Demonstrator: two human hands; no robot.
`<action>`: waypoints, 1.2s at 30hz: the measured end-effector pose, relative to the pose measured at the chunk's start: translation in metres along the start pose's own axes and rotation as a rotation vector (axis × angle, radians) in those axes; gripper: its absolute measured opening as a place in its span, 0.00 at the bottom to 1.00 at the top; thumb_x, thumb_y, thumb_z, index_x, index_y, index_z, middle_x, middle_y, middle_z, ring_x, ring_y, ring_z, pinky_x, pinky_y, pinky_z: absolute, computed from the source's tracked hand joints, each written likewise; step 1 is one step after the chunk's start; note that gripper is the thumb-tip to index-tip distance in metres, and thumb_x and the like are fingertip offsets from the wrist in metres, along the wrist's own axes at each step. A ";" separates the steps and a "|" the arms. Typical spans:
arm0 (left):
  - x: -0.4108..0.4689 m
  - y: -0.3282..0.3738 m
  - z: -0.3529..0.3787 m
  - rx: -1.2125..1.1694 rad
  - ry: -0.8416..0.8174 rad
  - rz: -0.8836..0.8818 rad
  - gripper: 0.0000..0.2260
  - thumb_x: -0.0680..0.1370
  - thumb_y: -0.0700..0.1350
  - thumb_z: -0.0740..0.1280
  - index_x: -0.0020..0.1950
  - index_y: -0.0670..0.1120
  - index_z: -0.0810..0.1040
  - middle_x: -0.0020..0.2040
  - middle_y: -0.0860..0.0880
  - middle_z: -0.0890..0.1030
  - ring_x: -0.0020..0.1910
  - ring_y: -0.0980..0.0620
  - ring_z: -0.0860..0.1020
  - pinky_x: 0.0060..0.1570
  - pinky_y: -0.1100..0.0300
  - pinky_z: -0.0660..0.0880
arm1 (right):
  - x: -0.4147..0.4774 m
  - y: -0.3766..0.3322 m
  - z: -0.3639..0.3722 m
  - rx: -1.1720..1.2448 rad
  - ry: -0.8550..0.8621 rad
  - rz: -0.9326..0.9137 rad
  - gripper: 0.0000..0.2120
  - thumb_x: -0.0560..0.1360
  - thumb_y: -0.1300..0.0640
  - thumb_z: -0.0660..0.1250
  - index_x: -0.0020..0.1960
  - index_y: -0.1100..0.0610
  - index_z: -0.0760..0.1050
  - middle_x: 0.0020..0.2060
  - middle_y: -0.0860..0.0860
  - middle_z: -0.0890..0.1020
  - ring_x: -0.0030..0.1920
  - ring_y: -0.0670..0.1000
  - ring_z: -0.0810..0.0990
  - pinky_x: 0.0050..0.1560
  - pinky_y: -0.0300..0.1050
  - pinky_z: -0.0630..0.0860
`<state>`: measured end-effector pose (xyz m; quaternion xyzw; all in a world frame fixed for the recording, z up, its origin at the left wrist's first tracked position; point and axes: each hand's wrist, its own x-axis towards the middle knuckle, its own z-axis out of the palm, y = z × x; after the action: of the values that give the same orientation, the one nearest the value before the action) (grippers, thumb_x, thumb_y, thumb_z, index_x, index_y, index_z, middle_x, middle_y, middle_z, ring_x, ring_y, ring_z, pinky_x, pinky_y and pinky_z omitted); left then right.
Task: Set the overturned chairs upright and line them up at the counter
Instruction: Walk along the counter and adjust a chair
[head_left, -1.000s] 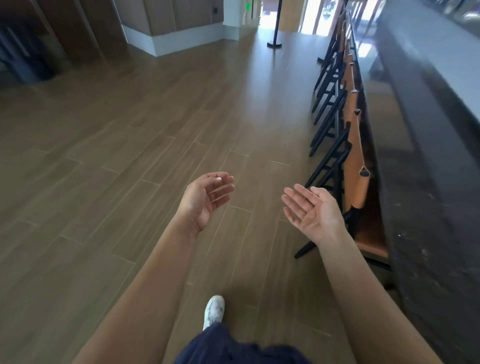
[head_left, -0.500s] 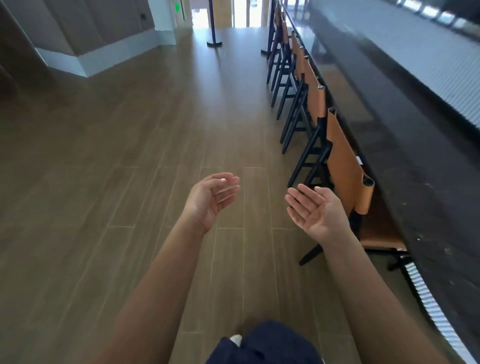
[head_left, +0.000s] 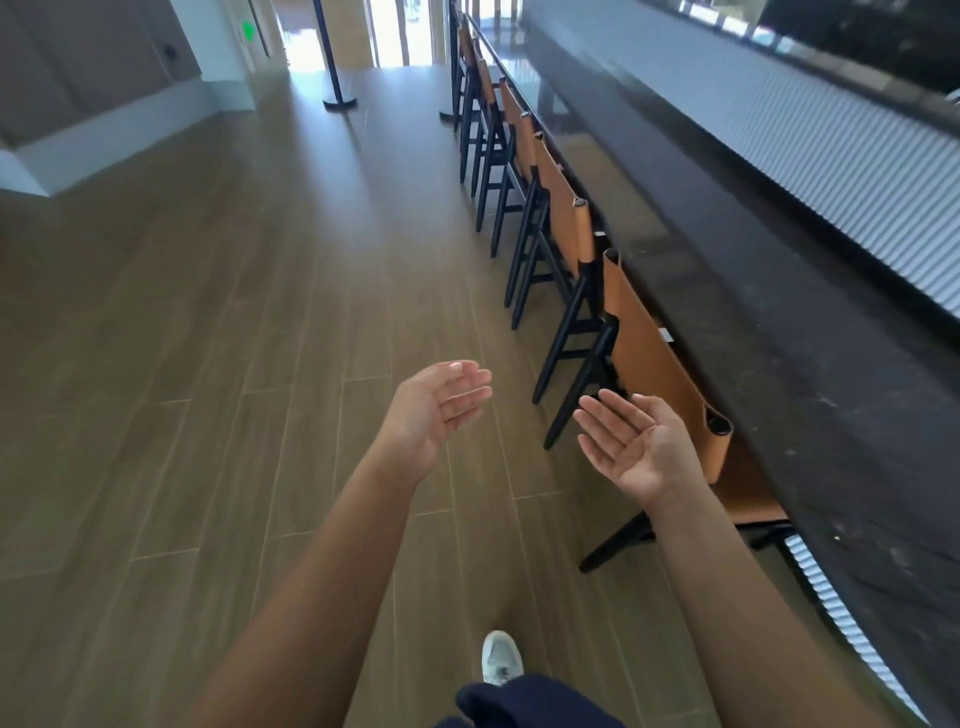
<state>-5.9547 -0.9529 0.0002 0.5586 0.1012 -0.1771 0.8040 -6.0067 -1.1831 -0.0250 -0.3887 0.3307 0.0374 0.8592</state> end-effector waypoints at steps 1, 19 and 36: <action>0.013 0.004 0.005 0.007 -0.009 -0.006 0.08 0.80 0.43 0.61 0.52 0.43 0.80 0.52 0.45 0.85 0.51 0.47 0.84 0.51 0.55 0.77 | 0.008 -0.007 0.003 0.002 0.008 -0.006 0.16 0.80 0.52 0.59 0.58 0.59 0.80 0.53 0.57 0.85 0.57 0.57 0.82 0.61 0.55 0.74; 0.180 0.027 0.117 -0.004 -0.230 -0.195 0.11 0.82 0.41 0.60 0.59 0.40 0.78 0.53 0.45 0.85 0.53 0.47 0.83 0.55 0.53 0.79 | 0.114 -0.078 0.010 0.058 0.254 -0.105 0.17 0.81 0.51 0.57 0.59 0.59 0.79 0.51 0.56 0.86 0.56 0.58 0.83 0.61 0.55 0.75; 0.333 0.034 0.171 0.245 -0.491 -0.483 0.12 0.81 0.41 0.60 0.62 0.38 0.75 0.57 0.42 0.82 0.56 0.45 0.81 0.58 0.50 0.77 | 0.186 -0.077 0.030 0.490 0.576 -0.190 0.17 0.80 0.52 0.58 0.60 0.61 0.76 0.47 0.57 0.86 0.52 0.56 0.84 0.50 0.51 0.77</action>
<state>-5.6420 -1.1592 -0.0300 0.5515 0.0123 -0.5014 0.6665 -5.8212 -1.2513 -0.0722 -0.1955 0.5200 -0.2333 0.7981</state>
